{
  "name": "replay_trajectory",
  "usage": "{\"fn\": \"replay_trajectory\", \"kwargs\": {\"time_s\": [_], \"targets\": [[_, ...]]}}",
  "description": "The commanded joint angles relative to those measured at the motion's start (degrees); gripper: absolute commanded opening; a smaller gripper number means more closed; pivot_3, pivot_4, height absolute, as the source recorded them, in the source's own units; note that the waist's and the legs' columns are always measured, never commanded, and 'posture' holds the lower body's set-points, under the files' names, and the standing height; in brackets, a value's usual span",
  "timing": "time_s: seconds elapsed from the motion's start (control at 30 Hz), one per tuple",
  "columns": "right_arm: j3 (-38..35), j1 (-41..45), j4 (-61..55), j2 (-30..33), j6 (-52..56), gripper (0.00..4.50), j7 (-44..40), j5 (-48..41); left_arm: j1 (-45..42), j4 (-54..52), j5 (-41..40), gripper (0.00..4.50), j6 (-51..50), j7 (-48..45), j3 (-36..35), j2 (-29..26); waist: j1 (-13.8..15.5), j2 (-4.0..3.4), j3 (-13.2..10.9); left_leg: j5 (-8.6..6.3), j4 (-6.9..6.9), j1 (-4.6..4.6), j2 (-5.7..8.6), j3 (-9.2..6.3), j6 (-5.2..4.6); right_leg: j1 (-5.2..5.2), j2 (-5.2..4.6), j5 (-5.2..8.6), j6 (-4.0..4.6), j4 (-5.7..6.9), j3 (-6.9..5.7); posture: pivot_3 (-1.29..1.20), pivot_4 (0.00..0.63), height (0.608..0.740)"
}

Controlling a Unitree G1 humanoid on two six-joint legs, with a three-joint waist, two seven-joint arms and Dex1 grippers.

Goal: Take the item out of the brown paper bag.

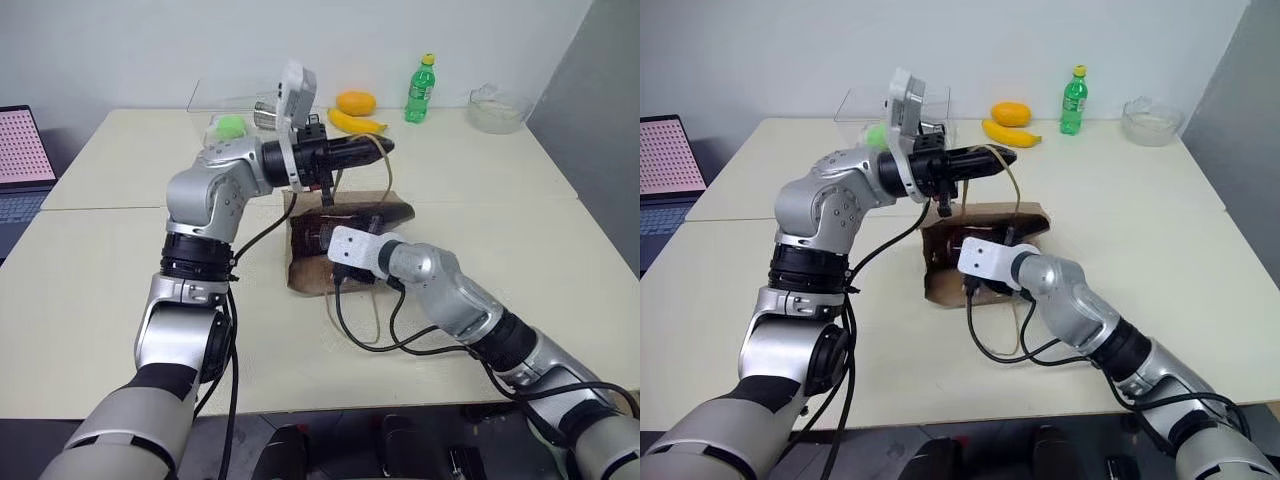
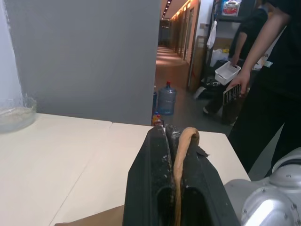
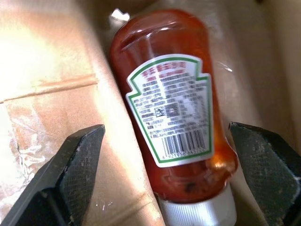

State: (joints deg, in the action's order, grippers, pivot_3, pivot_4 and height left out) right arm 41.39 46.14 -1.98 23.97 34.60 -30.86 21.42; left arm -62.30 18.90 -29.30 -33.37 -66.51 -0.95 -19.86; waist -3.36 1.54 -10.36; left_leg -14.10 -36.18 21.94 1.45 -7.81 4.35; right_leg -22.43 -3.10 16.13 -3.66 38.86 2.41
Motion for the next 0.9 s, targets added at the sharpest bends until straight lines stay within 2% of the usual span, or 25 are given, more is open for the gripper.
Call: {"fn": "replay_trajectory", "kwargs": {"time_s": [0.03, 0.17, 0.27, 0.37, 0.57, 0.9], "targets": [[-0.4, 1.6, 2.4, -0.4, -1.9, 4.44, 0.0, 4.1, -2.3, -0.8, -1.9, 0.00, 0.2, 0.4, -1.9, 0.1, 0.0, 0.00, 0.0, 0.00, 0.00, 0.00, 0.00, -0.01, 0.00, 0.00, 0.00, 0.00, 0.00, 0.00, 0.00, 0.00, 0.150, 0.740], [-5.0, 2.1, 1.9, -4.6, 0.9, 4.44, -1.6, 1.5, -2.5, -1.1, -2.3, 0.00, -0.3, 0.9, -2.6, 0.0, 0.0, 0.00, 0.0, 0.02, 0.00, 0.00, -0.02, 0.00, 0.03, 0.00, 0.00, 0.00, 0.00, 0.01, 0.00, 0.00, 0.150, 0.740], [-10.1, 1.3, -5.1, -8.3, 9.2, 4.44, -6.4, -3.9, -2.1, -1.3, -2.3, 0.00, -0.4, 0.7, -2.6, -0.5, 0.0, -0.01, 0.0, 0.06, 0.01, 0.02, -0.02, -0.02, 0.11, -0.04, 0.01, 0.00, 0.01, 0.01, 0.00, 0.00, 0.150, 0.740], [-12.2, 2.1, -7.6, -8.9, 14.7, 4.44, -8.5, -5.4, -1.9, -1.5, -2.6, 0.00, -0.5, 0.5, -2.4, -0.7, 0.0, -0.01, 0.0, 0.05, 0.02, 0.07, -0.02, -0.03, 0.09, -0.11, 0.01, -0.01, 0.01, 0.02, 0.00, 0.00, 0.150, 0.740], [-10.0, 5.2, -4.1, -6.8, 14.2, 4.44, -8.0, -3.0, -1.7, -1.9, -3.1, 0.00, -1.0, 0.3, -2.3, -0.5, 0.0, -0.03, 0.0, 0.01, 0.01, 0.07, 0.01, -0.02, 0.01, -0.11, 0.00, -0.01, 0.01, 0.04, 0.01, 0.00, 0.150, 0.740], [-2.5, 7.6, 8.6, -5.0, 3.3, 4.44, -6.8, 4.9, -1.6, -2.1, -3.5, 0.00, -0.8, 0.3, -2.1, -0.4, -0.3, -0.03, 0.0, 0.03, 0.03, 0.15, 0.00, 0.05, 0.06, -0.27, -0.01, -0.01, 0.02, 0.07, 0.06, 0.00, 0.150, 0.740]]}}
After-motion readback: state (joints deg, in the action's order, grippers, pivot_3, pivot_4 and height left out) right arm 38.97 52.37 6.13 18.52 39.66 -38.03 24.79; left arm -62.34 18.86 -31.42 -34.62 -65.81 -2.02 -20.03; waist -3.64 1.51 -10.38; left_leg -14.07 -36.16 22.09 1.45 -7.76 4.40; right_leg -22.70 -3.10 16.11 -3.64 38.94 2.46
